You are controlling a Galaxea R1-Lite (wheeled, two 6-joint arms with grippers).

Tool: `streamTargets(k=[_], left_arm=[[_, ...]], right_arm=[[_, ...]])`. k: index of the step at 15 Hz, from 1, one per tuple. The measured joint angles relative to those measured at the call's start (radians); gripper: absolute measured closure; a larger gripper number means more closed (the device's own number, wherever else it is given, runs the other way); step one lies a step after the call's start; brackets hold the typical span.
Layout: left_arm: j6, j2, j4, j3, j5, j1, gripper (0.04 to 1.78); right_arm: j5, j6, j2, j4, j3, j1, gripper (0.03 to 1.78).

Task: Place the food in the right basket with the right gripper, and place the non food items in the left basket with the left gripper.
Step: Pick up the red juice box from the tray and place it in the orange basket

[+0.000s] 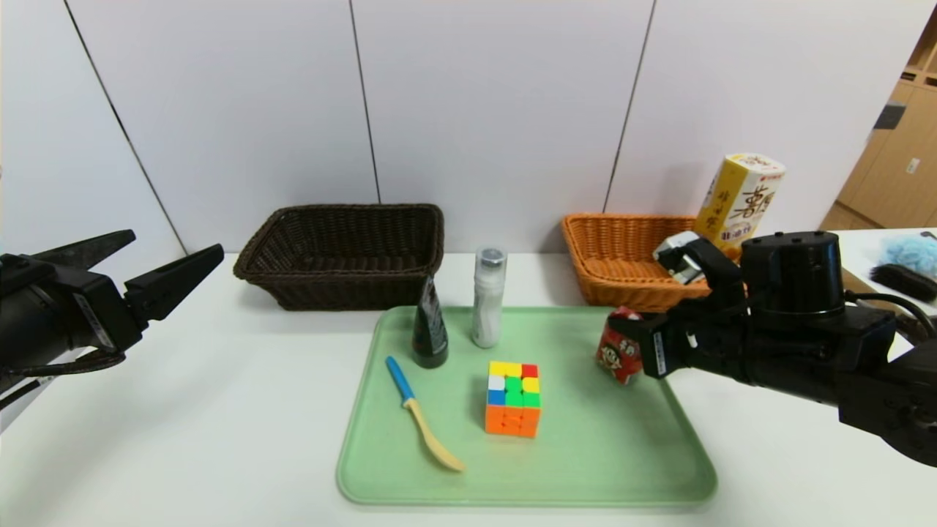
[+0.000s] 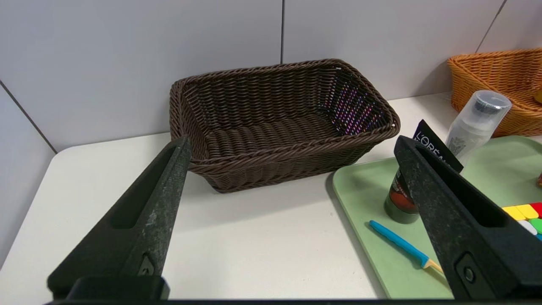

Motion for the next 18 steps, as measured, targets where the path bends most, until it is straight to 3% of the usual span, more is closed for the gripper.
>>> streamTargets(k=[5,9,13,18], left_arm=[[0.000,0.001,0.001,0.000,0.000,0.000,0.13],[-0.005,0.004,0.000,-0.004,0.000,0.001,0.13],[-0.005,0.005,0.001,-0.005,-0.001,0.001,0.13],[-0.006,0.019,0.000,-0.004,-0.001,0.000,0.13]], right_arm=[[-0.007,-0.004,-0.084,0.021,-0.029,0.014,1.57],[-0.034,-0.005,-0.132,0.093,-0.178,0.011,1.56],[-0.044,-0.004,-0.096,0.176,-0.391,-0.049,1.56],[-0.047,-0.004,0.069,0.208,-0.555,-0.128,1.56]])
